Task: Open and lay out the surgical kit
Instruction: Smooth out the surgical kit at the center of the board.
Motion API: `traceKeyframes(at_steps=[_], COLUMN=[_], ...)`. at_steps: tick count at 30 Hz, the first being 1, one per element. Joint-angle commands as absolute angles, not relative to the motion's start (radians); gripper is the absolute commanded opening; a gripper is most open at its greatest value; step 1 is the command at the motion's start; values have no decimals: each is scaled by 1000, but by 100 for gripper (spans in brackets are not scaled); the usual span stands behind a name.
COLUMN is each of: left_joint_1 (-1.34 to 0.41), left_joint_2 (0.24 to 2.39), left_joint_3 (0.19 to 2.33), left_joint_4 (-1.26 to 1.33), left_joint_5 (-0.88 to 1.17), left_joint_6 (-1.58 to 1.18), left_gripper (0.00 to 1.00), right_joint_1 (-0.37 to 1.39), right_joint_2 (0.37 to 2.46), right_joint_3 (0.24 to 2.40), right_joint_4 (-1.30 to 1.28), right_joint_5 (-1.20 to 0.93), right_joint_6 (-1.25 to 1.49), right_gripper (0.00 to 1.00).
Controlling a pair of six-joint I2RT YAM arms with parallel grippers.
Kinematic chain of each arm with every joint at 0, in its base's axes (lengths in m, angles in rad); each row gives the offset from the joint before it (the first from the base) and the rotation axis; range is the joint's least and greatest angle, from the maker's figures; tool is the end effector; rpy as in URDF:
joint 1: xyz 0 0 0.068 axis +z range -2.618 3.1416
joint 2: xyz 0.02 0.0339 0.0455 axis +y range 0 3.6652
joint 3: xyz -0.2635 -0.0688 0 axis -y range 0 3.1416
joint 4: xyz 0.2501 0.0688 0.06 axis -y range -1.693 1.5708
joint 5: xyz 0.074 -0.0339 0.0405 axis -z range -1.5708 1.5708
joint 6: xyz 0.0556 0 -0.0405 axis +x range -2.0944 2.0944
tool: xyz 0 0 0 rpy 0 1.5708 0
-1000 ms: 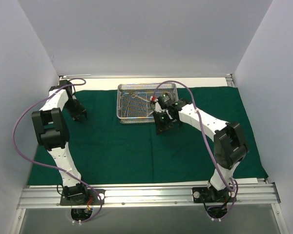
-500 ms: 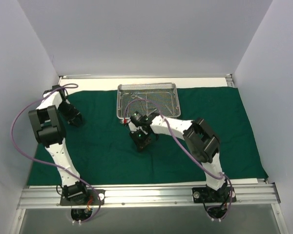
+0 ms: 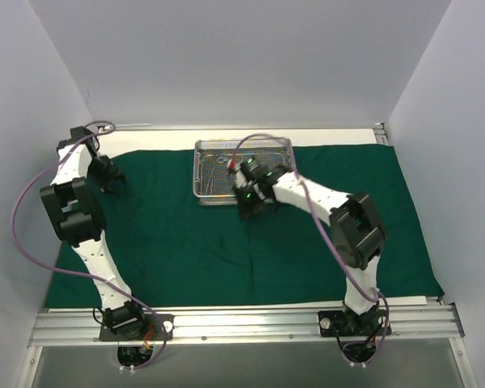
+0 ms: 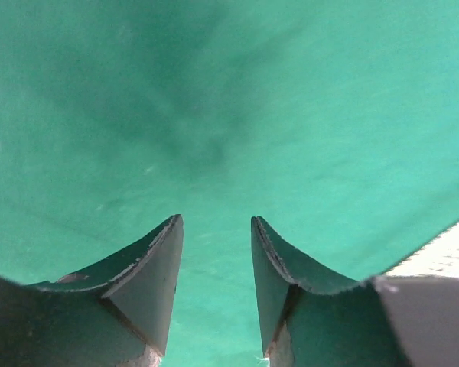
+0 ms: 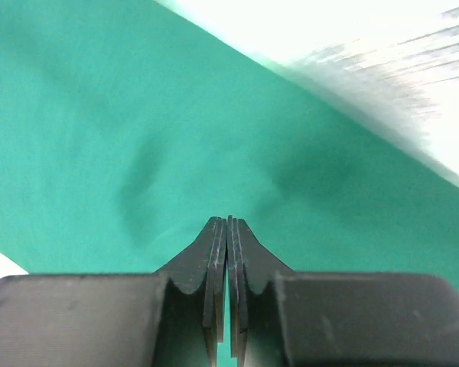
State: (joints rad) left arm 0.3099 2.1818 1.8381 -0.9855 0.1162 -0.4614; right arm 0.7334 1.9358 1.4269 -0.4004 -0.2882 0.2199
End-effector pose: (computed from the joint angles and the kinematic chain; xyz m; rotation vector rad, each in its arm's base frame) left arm 0.4379 0.1335 0.1761 -1.0731 2.6978 -0.1951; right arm 0.3162 0.3062 0.1897 -0.7808 2.4669 0.7403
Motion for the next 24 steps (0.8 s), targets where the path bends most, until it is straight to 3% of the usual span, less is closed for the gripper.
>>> traceKeyframes(at_steps=[1,3,7,8,11,12,13,15,21,24], left_joint_1=[293,278,241,239,242,242,241,242,250,252], left_joint_2=[2154,2209,2284,2313,2454,2501,2544,2625,2497,2514], left_joint_3=[1963,2035,2229,2291,2475,2634,2713,2813,2545,2548], left_joint_4=[-911,-928,-930,-902,-946,-972,-998,-1023,-783,-767], left_joint_5=[149,111,9,14,131,167,179,172,204,155], left_joint_6=[-477,-447,-347,-297,-171,-131,-99,-43,54,75], left_gripper=[50,50,61,70,71,71,99,94,94,94], right_joint_1=[586,554,491,485,469,468,465,456,419,400], right_joint_2=[1830,1836,1850,1853,1858,1850,1842,1810,1660,1591], right_joint_3=[1532,1568,1640,1658,1678,1680,1674,1645,1493,1393], right_joint_4=[-371,-390,-437,-452,-492,-498,-503,-506,-474,-443], right_joint_5=[-221,-219,-242,-265,-281,-281,-284,-294,-302,-298], right_joint_6=[288,281,282,293,295,291,291,293,255,250], right_gripper=[0,0,0,0,0,0,0,0,0,0])
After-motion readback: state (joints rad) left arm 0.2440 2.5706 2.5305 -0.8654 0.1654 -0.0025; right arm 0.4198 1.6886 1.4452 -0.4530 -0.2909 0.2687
